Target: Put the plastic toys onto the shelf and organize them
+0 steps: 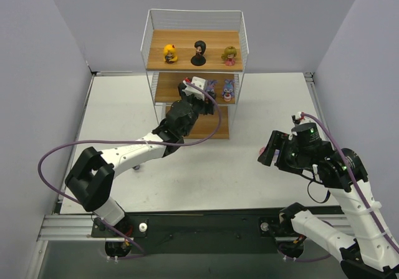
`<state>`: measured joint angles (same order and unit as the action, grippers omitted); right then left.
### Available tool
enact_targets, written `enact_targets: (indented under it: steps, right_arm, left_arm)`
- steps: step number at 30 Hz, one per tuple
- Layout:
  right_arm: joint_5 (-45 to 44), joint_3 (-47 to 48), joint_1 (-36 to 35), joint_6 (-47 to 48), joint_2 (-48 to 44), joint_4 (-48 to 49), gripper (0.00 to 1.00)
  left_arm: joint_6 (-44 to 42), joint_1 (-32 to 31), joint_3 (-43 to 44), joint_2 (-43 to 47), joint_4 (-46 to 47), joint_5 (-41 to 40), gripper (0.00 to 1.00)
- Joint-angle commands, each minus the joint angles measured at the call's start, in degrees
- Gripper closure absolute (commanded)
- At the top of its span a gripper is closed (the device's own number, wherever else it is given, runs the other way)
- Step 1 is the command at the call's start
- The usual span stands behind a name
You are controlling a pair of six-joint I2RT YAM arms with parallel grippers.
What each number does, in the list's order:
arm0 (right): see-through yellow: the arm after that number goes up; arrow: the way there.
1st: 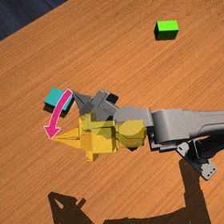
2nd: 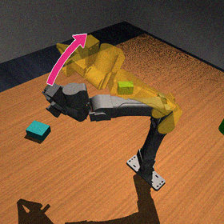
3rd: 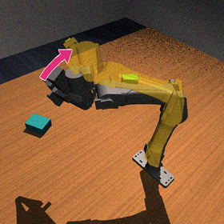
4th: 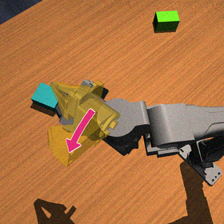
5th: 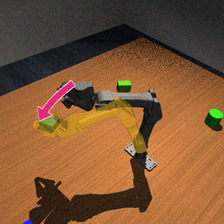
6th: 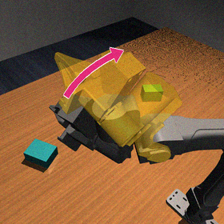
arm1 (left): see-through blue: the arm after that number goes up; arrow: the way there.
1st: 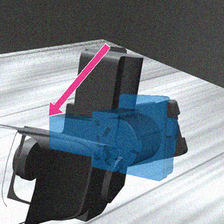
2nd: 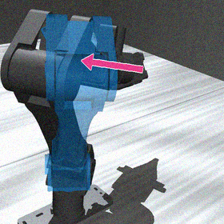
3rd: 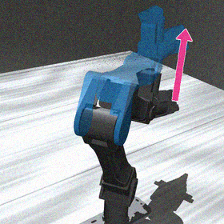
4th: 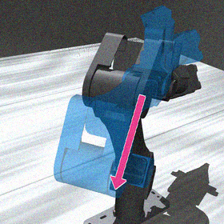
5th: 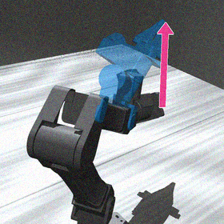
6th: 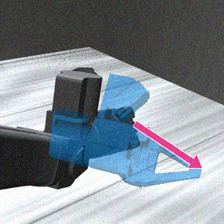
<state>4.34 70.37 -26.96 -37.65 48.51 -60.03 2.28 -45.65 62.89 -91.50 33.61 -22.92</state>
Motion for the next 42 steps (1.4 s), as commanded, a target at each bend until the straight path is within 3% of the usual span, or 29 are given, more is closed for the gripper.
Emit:
enact_targets:
  steps: [1, 10, 23, 29, 38, 40, 42]
  right_arm:
    - [0.85, -0.49, 0.42, 0.56, 0.09, -2.02, 0.31]
    - [1.02, -0.67, 0.51, 0.38, 0.27, -1.93, 0.31]
    - [0.93, -1.64, 0.59, -0.23, 0.79, -1.84, 0.31]
    - [1.11, -1.90, 0.59, -0.41, 0.97, -1.76, 0.31]
    - [0.67, -2.25, 0.68, -0.76, 0.97, -1.93, 0.31]
    - [0.23, -2.60, 1.12, -1.64, 1.41, -2.46, 0.30]
    - [0.23, -3.48, 1.38, -1.81, 2.11, -2.46, 0.29]
  left_arm:
    - [-1.76, 0.38, 1.88, -0.34, 1.99, -2.48, 0.21]
    - [-1.93, 0.65, -0.31, 0.53, 3.39, -2.92, 0.30]
    - [-0.88, 2.67, -5.32, 4.40, 4.98, 0.06, 0.31]
    - [0.00, 3.81, -5.50, 5.11, 3.58, 4.72, 0.17]
    - [1.05, 4.08, -5.76, 6.68, 3.14, 4.55, 0.12]
    - [1.58, 3.99, -5.68, 9.40, 2.26, 5.33, 0.03]
    - [1.58, 3.99, -5.85, 12.30, 1.30, 4.99, 0.03]
